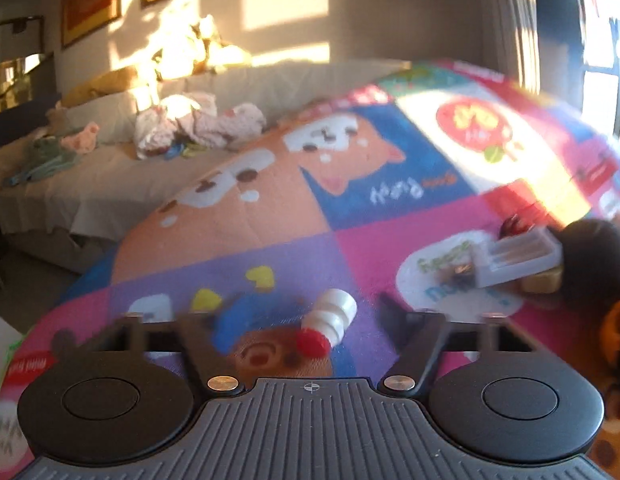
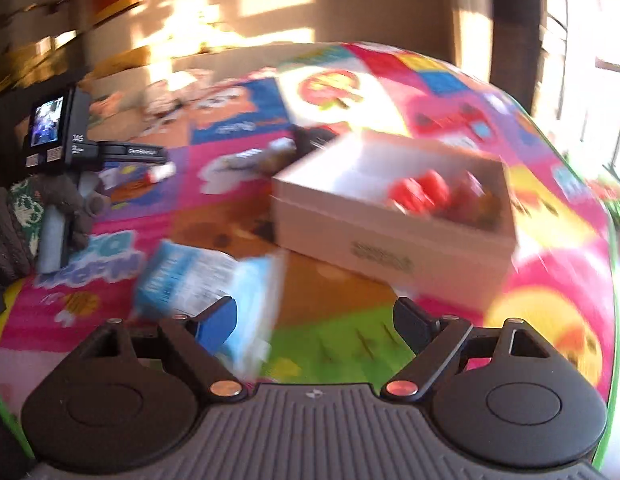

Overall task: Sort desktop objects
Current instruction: 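Grasp the blue snack packet with the right gripper and lift it, then grasp the white-and-red bottle with the left gripper while the right holds the snack packet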

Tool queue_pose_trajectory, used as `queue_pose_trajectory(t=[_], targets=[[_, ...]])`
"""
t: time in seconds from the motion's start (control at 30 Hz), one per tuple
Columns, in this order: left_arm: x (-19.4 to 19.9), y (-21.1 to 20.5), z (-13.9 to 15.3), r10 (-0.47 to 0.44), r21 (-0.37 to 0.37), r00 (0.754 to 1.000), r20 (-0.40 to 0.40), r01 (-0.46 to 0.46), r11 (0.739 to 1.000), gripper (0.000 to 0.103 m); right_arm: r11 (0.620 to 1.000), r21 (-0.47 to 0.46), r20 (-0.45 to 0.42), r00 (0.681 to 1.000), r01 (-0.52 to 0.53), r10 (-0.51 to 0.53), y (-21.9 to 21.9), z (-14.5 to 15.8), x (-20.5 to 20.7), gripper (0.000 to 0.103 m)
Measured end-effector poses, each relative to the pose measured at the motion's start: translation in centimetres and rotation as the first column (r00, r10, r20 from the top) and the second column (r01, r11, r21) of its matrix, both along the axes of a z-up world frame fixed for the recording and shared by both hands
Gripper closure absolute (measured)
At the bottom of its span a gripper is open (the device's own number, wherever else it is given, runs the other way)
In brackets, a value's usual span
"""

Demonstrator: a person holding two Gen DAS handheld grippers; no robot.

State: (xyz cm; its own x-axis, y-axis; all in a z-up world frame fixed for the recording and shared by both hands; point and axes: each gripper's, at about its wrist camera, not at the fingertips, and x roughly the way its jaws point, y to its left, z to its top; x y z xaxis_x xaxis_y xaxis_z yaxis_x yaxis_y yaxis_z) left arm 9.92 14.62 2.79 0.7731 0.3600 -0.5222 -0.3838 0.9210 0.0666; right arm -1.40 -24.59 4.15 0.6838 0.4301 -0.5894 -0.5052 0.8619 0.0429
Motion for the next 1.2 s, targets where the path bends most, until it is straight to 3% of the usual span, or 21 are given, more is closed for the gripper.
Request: queue_pose_trajectory(t=[0.07,0.13,0.17,0.2,0.23,0.33,0.4,0.47,0.53,0.63,0.73,0.83,0.9,0.97,1.03,1.2], targets=[[1.1,0.0,-0.6,-0.019,0.005,0.999,-0.042,0.019,1.000,0.034,0.999,0.031,-0.027,0.999,0.041,-0.040,-0.9,-0.8,0.2,0.017],[1.6,-0.3,-1.1,-0.042,0.019,0.996,-0.076,0.043,0.999,0.041,0.997,0.042,-0.041,0.997,0.061,-0.059,-1.3,-1.4,0.1,0.016],[1.5,-0.6,-1.2,-0.053,0.031,0.995,-0.084,0.055,0.998,0.062,0.997,0.041,-0.040,0.997,0.065,-0.064,-1.4,-1.5,0.1,0.016],[1.4,-0.8,-1.2,-0.060,0.044,0.994,-0.092,0.064,0.997,0.072,0.997,0.042,-0.036,0.997,0.066,-0.065,-1.6,-1.7,-0.1,0.016],[1.1,-1.1,-1.1,-0.067,0.054,0.993,-0.096,0.073,0.996,0.072,0.997,0.044,-0.030,0.997,0.066,-0.065,-1.7,-1.7,-0.2,0.016],[-1.4,-2.5,0.5,-0.112,0.079,0.991,-0.068,0.118,0.990,0.072,0.996,0.050,-0.003,0.998,0.067,-0.067,-1.8,-1.4,-0.9,0.014],[-4.0,-4.3,1.8,-0.193,0.085,0.979,-0.070,0.199,0.976,0.072,0.996,0.055,0.025,0.997,0.066,-0.067,-2.2,-1.2,-1.4,0.010],[-6.6,-6.5,2.6,-0.313,0.064,0.943,-0.109,0.321,0.945,0.072,0.996,0.053,0.058,0.996,0.068,-0.071,-2.4,-1.0,-1.8,0.008],[-9.3,-8.9,2.8,-0.423,0.050,0.893,-0.154,0.435,0.899,0.072,0.995,0.055,0.079,0.993,0.079,-0.083,-2.7,-0.9,-2.1,0.007],[-12.5,-11.8,1.9,-0.513,0.054,0.837,-0.192,0.531,0.846,0.072,0.990,0.075,0.068,0.990,0.119,-0.124,-3.6,-1.3,-1.8,0.007],[-12.5,-12.8,0.6,-0.544,-0.015,0.810,-0.219,0.555,0.832,0.072,0.983,0.093,0.007,0.987,0.158,-0.159,-4.1,-1.8,-0.8,0.007],[-10.3,-12.7,1.2,-0.572,-0.068,0.796,-0.200,0.571,0.818,0.070,0.992,0.057,0.079,0.990,0.115,-0.119,-3.2,-0.6,0.1,0.006],[-8.8,-12.5,2.0,-0.609,-0.094,0.775,-0.168,0.602,0.793,0.046,0.998,0.031,0.133,0.989,0.057,-0.061,-2.2,0.4,1.0,0.004],[-7.3,-12.4,2.5,-0.636,-0.096,0.758,-0.146,0.629,0.772,0.042,1.000,0.023,0.136,0.991,-0.006,0.003,-1.3,0.6,2.4,0.004],[-6.2,-12.1,2.8,-0.641,-0.106,0.754,-0.141,0.632,0.767,0.041,0.999,0.026,0.082,0.996,-0.031,0.029,-0.7,0.3,3.8,0.004],[-7.2,-10.9,2.4,-0.562,-0.172,0.819,-0.113,0.541,0.823,0.031,0.994,0.105,-0.106,0.994,0.005,0.006,-1.4,-2.0,5.2,0.004]])
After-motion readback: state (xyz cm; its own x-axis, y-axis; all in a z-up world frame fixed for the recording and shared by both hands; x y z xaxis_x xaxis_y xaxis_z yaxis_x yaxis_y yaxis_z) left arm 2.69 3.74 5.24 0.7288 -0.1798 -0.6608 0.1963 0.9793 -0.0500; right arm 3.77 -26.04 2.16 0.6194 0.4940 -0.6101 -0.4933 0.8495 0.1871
